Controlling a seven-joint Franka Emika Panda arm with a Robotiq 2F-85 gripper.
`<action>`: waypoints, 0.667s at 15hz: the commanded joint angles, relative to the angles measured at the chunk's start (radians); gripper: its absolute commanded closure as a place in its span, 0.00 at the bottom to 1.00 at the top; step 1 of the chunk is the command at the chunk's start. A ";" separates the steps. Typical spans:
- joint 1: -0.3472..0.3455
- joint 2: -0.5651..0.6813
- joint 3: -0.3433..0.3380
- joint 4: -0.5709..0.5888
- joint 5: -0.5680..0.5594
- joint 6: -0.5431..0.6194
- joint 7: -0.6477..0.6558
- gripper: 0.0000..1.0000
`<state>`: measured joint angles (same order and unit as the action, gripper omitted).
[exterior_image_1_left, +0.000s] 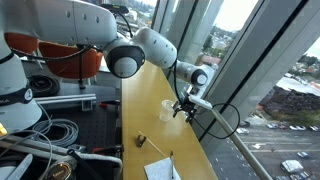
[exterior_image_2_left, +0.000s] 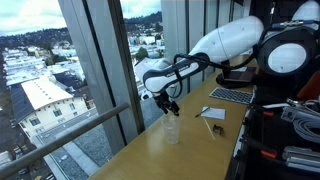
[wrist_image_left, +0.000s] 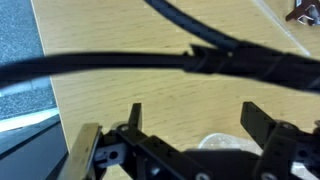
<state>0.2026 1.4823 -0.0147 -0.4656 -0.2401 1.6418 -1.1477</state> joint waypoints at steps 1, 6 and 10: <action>0.009 0.019 -0.005 0.047 0.005 -0.019 -0.009 0.00; 0.069 -0.053 -0.013 -0.006 -0.011 -0.016 -0.011 0.00; 0.126 -0.117 -0.034 -0.011 -0.041 -0.047 -0.026 0.00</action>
<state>0.2905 1.4293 -0.0227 -0.4518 -0.2522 1.6325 -1.1525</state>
